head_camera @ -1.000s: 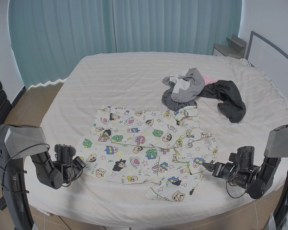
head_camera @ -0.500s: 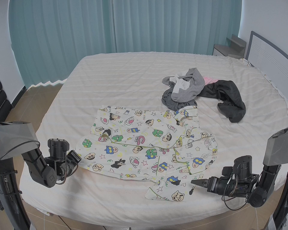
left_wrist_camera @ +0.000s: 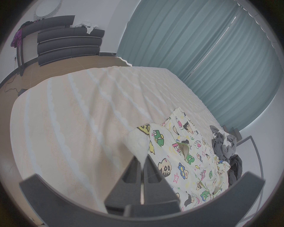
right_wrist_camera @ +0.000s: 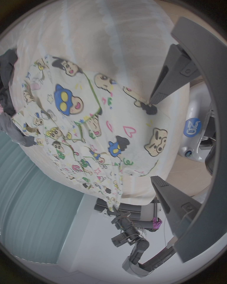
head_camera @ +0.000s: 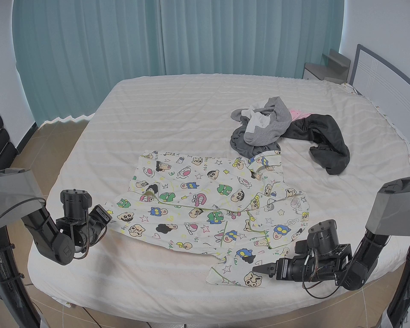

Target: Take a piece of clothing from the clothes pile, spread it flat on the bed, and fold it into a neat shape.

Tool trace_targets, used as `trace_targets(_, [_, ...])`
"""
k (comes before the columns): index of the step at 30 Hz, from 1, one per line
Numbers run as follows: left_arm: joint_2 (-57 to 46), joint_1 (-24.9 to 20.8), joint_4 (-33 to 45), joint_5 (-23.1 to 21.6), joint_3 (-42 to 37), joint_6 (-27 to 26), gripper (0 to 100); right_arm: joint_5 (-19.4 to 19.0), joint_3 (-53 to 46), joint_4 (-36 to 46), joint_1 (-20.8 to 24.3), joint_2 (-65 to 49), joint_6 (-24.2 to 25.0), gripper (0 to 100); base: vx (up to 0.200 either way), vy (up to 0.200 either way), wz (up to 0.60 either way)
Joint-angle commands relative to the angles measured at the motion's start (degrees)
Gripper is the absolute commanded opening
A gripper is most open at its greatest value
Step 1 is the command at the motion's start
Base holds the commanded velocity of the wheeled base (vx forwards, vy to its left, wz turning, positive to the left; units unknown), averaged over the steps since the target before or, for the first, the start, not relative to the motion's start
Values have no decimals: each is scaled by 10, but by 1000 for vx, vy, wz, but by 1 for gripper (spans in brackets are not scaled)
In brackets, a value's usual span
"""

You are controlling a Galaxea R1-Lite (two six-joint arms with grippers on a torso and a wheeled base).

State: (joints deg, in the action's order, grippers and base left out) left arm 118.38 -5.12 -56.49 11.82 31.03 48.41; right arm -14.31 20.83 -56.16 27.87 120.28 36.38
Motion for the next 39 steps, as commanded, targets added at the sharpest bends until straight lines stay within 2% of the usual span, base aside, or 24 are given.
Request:
trace_targets(1, [-6,-1,-1,0,1,0,0,3,30,28,33,13,-2,100,0,0,0])
trace_targets(5, [-6,-1,0,1,-1,0,0,10,48,49,46,30,-3,100,0,0,0])
trace_targets(9, [-5,-1,0,12,0,0,0,46,54,73,50,31,-5,100,0,0,0])
trace_targets(14, [-5,-2,0,12,1,0,0,58,51,84,61,32,-5,100,0,0,0])
trace_targets(19, [-5,-3,0,12,0,0,0,94,54,84,83,50,-5,100,0,0,0])
trace_targets(27, [-3,-2,0,12,0,0,0,96,89,84,94,59,1,100,0,0,0])
trace_targets(28, [-3,-3,0,12,0,0,0,96,95,85,94,65,2,0,0,0,0])
trace_targets(39, [-5,-3,-1,13,-10,-2,0,140,90,83,95,65,3,0,0,0,0])
